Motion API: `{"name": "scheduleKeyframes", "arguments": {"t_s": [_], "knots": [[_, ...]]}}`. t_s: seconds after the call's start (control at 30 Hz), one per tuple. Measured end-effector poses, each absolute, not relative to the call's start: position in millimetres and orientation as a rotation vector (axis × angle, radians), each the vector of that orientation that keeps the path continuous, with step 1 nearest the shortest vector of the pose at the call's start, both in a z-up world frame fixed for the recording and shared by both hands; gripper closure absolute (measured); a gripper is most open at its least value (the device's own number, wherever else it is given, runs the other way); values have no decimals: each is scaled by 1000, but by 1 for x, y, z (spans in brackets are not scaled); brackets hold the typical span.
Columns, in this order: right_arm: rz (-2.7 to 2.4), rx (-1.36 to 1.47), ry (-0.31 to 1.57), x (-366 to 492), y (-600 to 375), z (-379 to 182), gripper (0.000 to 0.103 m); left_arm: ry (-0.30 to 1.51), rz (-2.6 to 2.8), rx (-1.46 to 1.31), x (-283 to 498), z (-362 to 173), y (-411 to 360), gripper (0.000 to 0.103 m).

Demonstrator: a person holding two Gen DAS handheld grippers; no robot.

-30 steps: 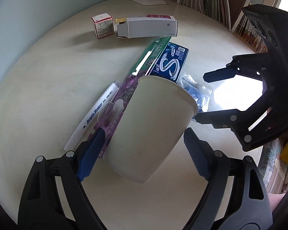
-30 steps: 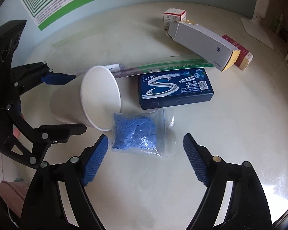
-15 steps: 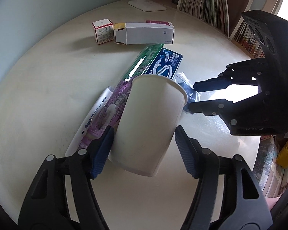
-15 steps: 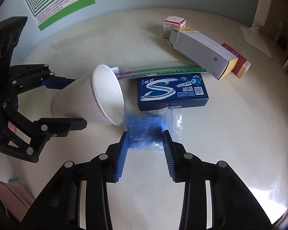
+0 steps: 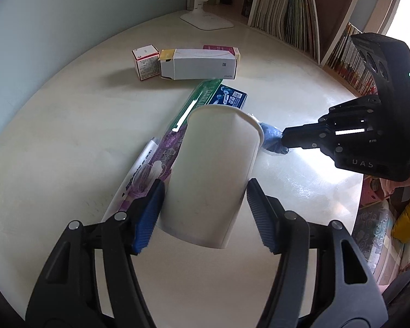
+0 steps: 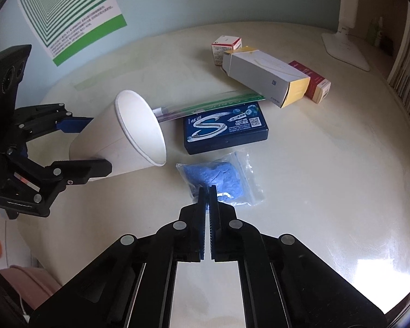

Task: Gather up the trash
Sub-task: 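Carry the paper cup and glove bag over the teal bin and release both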

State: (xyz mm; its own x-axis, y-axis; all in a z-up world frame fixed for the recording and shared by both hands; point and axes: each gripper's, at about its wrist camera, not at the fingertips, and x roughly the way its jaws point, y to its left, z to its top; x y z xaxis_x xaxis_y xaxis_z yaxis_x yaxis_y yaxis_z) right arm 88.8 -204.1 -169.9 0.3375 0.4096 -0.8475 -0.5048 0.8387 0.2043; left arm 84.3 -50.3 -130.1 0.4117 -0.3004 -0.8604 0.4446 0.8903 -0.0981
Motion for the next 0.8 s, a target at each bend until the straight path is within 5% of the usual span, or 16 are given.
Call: {"name": "scheduleKeyframes", "arguments": {"t_s": [0.8], "knots": [[438, 72, 919, 44, -307, -110, 101, 938, -563, 243, 65, -78, -112, 45]]}}
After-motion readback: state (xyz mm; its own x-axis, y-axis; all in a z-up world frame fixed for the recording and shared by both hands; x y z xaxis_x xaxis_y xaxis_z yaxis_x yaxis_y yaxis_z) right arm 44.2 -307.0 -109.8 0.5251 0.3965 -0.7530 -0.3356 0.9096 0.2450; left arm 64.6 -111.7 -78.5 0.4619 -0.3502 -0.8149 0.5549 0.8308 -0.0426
